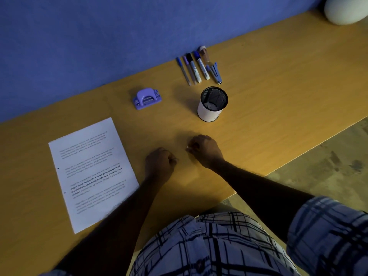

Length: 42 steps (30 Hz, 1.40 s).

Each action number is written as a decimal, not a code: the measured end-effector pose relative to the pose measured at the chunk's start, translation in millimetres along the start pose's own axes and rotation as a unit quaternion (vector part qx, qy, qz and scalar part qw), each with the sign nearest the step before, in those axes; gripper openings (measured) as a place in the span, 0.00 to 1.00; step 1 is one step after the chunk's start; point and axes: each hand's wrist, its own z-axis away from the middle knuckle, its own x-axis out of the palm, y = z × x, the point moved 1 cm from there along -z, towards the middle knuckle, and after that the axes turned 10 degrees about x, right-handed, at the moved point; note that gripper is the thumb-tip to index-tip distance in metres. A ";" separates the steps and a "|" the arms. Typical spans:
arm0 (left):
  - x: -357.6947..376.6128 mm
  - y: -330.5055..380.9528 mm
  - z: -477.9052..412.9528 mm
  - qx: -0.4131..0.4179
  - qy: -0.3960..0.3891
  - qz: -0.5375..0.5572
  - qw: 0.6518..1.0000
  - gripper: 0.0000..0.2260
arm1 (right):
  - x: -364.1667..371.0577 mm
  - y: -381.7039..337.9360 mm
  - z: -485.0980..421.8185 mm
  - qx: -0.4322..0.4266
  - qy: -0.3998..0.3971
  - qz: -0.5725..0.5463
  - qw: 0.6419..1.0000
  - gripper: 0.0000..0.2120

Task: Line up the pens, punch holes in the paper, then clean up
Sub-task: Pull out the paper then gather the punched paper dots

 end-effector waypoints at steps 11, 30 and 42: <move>2.8 -9.9 -2.9 0.004 -0.027 0.023 0.999 0.08 | -2.9 -14.3 -7.9 0.015 -0.077 0.075 0.994 0.06; -58.2 27.7 -52.5 -0.091 0.069 0.392 0.913 0.08 | -65.6 -13.2 1.0 0.120 -0.071 -0.385 0.912 0.10; -79.7 106.6 -158.6 0.022 0.069 0.301 0.951 0.07 | -145.9 -0.1 -60.4 0.072 0.097 -0.227 0.966 0.07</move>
